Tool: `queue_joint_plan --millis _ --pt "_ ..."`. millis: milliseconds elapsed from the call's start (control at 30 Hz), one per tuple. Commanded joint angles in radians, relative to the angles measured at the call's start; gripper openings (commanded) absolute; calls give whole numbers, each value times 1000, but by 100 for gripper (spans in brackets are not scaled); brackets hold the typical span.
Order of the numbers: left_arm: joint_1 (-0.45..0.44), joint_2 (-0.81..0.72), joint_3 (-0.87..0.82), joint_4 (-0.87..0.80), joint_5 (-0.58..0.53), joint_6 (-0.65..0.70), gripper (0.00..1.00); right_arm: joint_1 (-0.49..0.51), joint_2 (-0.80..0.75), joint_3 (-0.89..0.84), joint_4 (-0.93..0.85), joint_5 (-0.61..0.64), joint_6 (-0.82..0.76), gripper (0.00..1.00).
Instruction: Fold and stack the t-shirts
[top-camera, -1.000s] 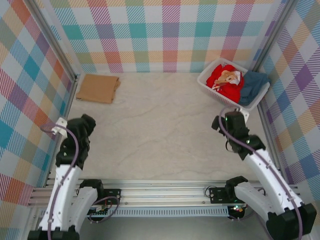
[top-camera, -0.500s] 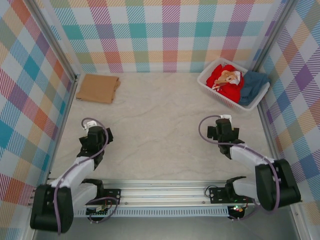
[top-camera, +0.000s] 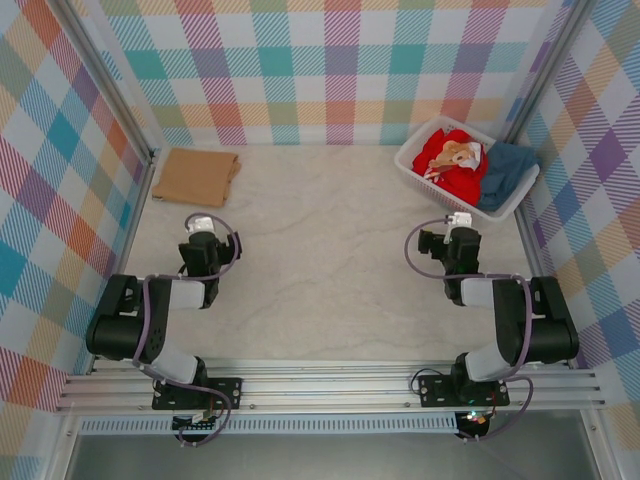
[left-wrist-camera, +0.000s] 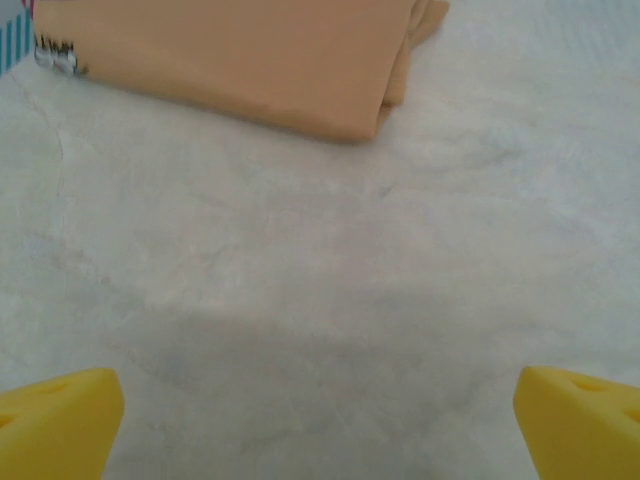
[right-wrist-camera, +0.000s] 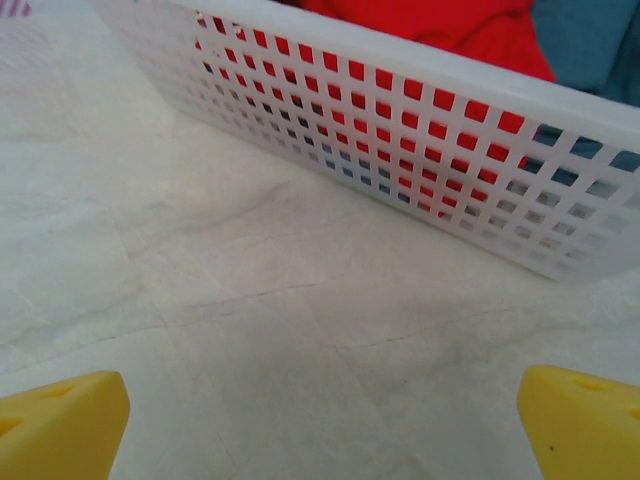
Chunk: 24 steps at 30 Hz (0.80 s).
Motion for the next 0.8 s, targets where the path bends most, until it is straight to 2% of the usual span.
queue_joint_plan --millis 0,100,767 --pt "8 22 -12 143 10 14 100 -7 19 -40 155 -51 -3 100" --pt "8 15 0 106 10 10 100 -20 28 9 77 -60 9 100" --pt "-5 15 -3 116 -7 21 100 -20 27 0 98 -64 5 100"
